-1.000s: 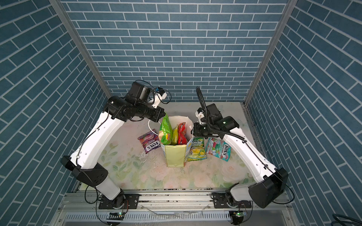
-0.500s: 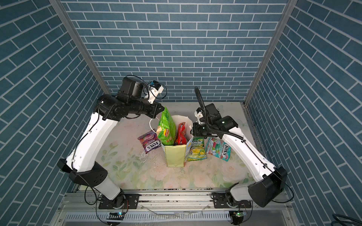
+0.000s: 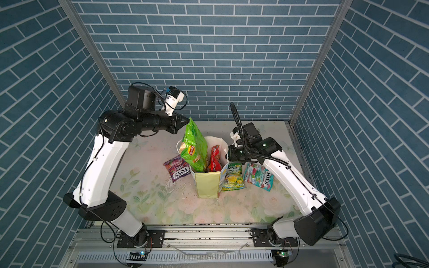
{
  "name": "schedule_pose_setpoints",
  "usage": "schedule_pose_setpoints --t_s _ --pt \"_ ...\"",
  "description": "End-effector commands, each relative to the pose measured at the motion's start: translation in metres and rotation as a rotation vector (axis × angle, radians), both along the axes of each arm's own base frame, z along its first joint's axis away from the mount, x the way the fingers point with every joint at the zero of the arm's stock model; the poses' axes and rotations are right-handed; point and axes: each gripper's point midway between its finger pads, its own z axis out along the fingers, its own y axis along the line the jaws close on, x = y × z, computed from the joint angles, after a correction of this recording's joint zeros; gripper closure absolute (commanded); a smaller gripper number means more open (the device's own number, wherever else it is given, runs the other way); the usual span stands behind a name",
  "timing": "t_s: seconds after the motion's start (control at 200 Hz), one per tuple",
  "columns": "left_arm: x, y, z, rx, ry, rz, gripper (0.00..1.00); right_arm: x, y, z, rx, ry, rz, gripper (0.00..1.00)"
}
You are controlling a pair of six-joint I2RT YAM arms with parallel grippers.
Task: Take the snacks out of the paper bag
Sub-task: 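Lift the green Lay's bag up out of the paper bag with the left gripper, then lower the green Lay's bag onto the table and open the left gripper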
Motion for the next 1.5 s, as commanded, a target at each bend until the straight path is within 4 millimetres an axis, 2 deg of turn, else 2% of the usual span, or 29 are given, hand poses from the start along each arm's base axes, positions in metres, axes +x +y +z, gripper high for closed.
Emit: schedule_pose_setpoints --t_s 0.0,0.425,0.685,0.79,1.22,1.31,1.495 --pt "-0.006 0.007 0.037 -0.066 -0.098 -0.004 1.00 0.004 0.004 0.008 0.005 -0.013 -0.014 0.79" --pt "-0.015 0.031 0.086 -0.130 -0.231 0.035 1.00 0.005 0.007 0.009 0.001 -0.011 -0.006 0.79" --pt "-0.025 0.065 0.125 -0.123 -0.404 0.155 1.00 0.003 0.008 0.006 -0.004 -0.007 -0.001 0.79" --pt "-0.030 0.080 0.133 -0.105 -0.444 0.206 1.00 0.003 0.008 0.005 -0.005 -0.003 0.001 0.79" --pt "-0.049 0.130 0.136 0.021 -0.509 0.388 1.00 0.004 0.011 0.003 -0.012 -0.002 0.021 0.79" --pt "-0.048 0.130 0.125 0.038 -0.480 0.393 1.00 0.004 0.011 0.002 -0.016 -0.001 0.024 0.79" --pt "-0.036 0.124 0.082 0.095 -0.365 0.375 1.00 0.004 0.008 0.003 -0.034 -0.009 0.024 0.79"
